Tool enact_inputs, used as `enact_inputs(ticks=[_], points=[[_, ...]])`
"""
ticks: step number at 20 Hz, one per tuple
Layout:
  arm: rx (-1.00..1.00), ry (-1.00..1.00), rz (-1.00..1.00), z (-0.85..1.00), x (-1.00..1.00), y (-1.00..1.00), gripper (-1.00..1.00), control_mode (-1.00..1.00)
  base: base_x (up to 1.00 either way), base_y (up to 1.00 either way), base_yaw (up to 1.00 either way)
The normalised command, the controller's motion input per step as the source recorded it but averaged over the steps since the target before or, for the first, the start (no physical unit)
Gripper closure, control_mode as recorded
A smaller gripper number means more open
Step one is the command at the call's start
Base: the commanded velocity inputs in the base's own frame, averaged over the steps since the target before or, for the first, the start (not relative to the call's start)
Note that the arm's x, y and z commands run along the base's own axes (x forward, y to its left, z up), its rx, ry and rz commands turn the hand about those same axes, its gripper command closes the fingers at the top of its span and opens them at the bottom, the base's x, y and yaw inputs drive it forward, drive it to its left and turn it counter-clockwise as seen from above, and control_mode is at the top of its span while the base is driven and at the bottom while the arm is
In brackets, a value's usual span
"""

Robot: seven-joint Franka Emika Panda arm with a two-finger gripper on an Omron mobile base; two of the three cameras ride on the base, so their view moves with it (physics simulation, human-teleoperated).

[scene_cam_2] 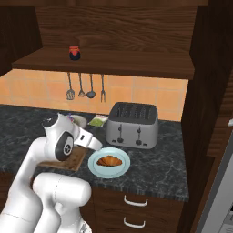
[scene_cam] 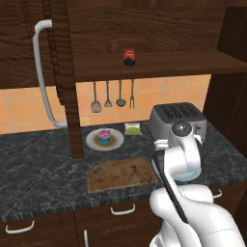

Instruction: From the different types of pastries on the counter, select a croissant and place it on the cutting board. Then retrieve a jar of jam from the cabinet and place it alongside the croissant on the cutting board.

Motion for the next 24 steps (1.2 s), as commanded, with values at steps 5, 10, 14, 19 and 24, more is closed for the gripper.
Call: enact_inputs(ticks=[5, 10, 14, 19, 24], points=[[0.11, 0.00, -0.02, -0.51, 0.00, -0.28, -1.00, -1.00, 0.00, 0.00, 0.00], [0.00, 0.00, 0.00, -0.08, 0.12, 0.00, -1.00, -1.00, 0.00, 0.00, 0.00], [0.00, 0.00, 0.00, -0.36, 0.35, -0.01, -1.00, -1.00, 0.00, 0.00, 0.00], [0.02, 0.00, 0.00, -0.38, 0.26, -0.21, -1.00, -1.00, 0.00, 0.00, 0.00], [0.00, 0.02, 0.00, -0.07, 0.00, -0.03, -1.00, -1.00, 0.00, 0.00, 0.00]])
